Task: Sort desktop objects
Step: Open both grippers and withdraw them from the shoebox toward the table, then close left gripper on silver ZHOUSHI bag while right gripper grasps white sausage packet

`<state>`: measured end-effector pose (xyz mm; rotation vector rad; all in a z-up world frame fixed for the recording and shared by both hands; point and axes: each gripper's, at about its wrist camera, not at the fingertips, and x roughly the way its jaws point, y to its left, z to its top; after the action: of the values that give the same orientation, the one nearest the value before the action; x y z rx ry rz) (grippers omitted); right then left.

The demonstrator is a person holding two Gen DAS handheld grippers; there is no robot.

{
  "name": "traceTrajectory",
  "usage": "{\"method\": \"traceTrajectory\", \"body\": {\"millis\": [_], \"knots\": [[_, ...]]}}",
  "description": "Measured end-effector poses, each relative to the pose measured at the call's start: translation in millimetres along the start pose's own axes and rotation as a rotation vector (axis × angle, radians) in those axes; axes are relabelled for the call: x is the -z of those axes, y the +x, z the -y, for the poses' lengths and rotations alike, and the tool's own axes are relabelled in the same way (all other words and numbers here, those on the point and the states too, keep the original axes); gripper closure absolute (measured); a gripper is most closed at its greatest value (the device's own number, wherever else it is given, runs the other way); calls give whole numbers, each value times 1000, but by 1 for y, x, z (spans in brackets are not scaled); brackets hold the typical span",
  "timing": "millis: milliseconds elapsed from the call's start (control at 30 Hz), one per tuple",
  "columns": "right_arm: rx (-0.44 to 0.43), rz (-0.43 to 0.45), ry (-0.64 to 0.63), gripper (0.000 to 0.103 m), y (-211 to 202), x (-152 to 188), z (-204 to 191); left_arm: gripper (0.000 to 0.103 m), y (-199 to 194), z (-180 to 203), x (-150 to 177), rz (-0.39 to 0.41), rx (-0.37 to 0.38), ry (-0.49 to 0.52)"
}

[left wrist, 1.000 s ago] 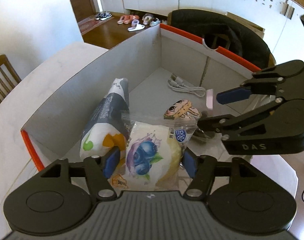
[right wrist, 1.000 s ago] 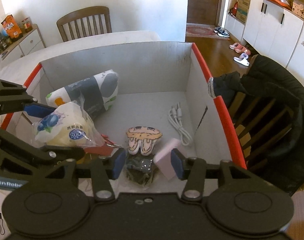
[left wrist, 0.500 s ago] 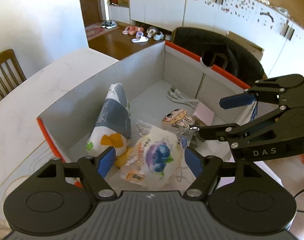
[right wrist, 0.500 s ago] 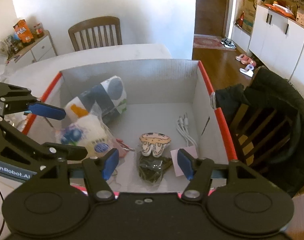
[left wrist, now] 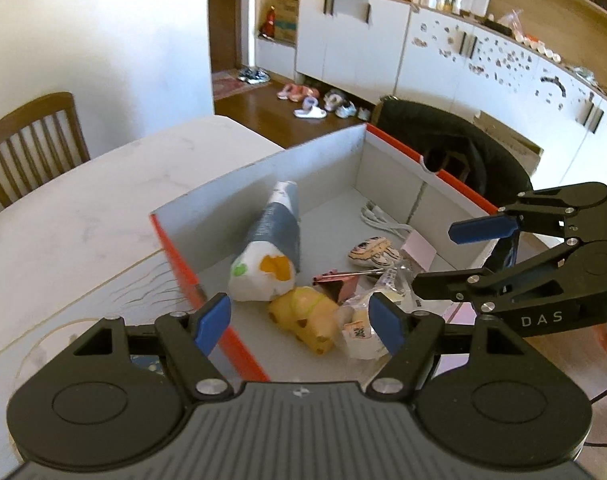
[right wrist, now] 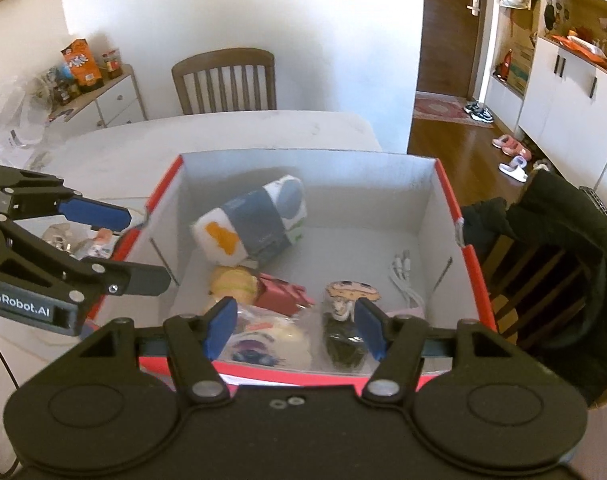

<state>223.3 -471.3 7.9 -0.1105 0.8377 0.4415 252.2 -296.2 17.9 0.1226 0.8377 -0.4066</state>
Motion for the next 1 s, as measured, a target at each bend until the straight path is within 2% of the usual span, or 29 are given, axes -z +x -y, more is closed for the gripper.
{"method": "traceTrajectory", "body": {"millis": [300, 400, 500, 567, 767, 900, 967, 1000], "knots": [[-44, 38, -28, 38, -12, -7, -49, 28, -38, -32, 28, 54, -47, -42], [-68, 48, -35, 32, -12, -8, -68, 28, -47, -48, 43, 51, -59, -67], [-86, 53, -40, 30, -10, -9, -88, 28, -54, -64, 58, 42, -69, -87], [-90, 56, -46, 30, -9, -10, -101, 22, -58, -75, 68, 37, -77, -101], [-101, 58, -51, 27, 1, -14, -140, 18, -73, -112, 93, 40, -108, -134], [-98, 55, -45, 22, 14, -16, -165, 12, -78, -134, 105, 45, -138, -139], [-98, 53, -41, 18, 22, -16, -176, 0, -77, -145, 110, 41, -152, -144], [-97, 53, -38, 13, 26, -16, -182, 0, -76, -150, 113, 40, -157, -147]]}}
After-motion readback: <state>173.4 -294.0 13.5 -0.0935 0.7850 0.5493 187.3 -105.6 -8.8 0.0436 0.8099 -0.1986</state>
